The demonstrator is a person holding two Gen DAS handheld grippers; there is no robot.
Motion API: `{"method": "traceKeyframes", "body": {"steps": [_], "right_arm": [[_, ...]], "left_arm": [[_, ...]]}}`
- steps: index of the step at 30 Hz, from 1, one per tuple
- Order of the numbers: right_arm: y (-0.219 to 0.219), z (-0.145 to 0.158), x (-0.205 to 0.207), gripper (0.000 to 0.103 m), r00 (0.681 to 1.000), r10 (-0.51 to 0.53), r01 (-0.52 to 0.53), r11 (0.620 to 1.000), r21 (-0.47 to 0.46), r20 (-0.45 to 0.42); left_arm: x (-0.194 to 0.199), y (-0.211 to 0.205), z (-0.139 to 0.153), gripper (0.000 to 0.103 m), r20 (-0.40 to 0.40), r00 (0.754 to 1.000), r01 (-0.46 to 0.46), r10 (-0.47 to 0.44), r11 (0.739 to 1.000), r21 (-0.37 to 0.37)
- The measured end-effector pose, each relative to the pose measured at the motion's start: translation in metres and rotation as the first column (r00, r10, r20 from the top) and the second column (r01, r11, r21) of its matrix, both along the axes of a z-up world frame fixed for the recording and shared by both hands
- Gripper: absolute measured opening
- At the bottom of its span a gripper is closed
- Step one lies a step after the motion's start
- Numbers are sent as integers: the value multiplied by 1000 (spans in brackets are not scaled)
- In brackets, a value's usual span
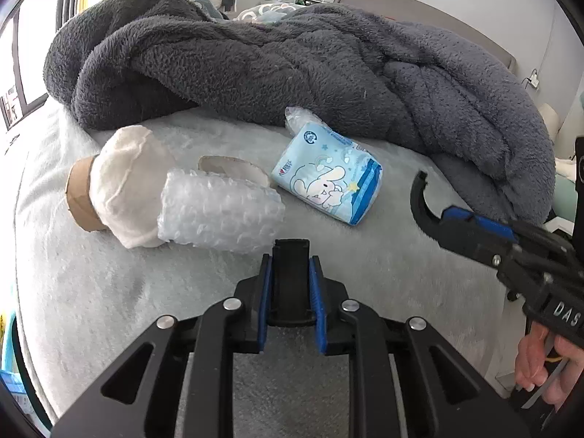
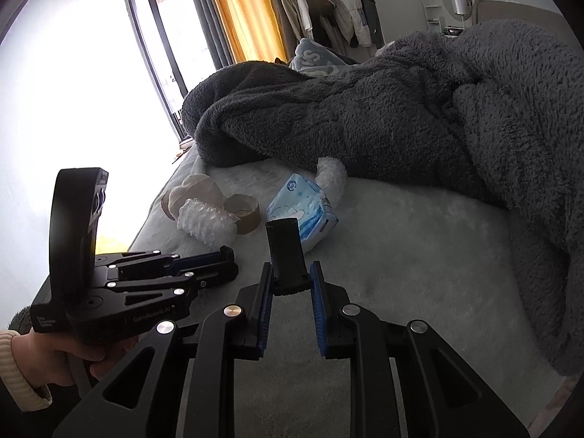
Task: Collect trash
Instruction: 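Close the right tool on the black clip on the bed, then carry the black clip with the right tool over the teal bin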
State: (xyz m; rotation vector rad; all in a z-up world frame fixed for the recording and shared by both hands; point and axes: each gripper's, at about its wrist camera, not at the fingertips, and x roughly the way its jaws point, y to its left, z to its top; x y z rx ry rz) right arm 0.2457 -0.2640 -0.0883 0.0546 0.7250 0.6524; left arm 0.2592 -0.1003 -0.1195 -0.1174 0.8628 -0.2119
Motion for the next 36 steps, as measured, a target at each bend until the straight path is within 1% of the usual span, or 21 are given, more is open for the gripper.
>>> {"method": "traceKeyframes", "body": {"steps": [8,14,17,21,28,32,36], "right_arm": [[17,12,7,20,1000,1,-1,1000,17,8],[38,20,10,20,1000,23,-23,999,21,20],[49,24,11,20,999,30,-30,999,27,27],[65,28,12,20,998,44,-45,998,32,34],[100,43,9,20,995,79,-82,995,52,56],[126,52,7,20,992,101,-105,993,45,77],[155,54,5,20,987,142,-144,989,31,74]], "left_arm": [[-12,8,6,21,24,999,28,-28,1000,6],[-23,22,18,21,63,997,49,-47,999,-20],[-31,32,27,21,88,995,49,-46,999,-24],[-40,50,38,21,124,992,43,-37,998,-49],[-48,86,45,21,134,991,-10,15,999,-43],[-54,113,49,21,146,988,-49,56,998,-50],[-60,141,49,21,143,984,-100,106,994,-49]]}}
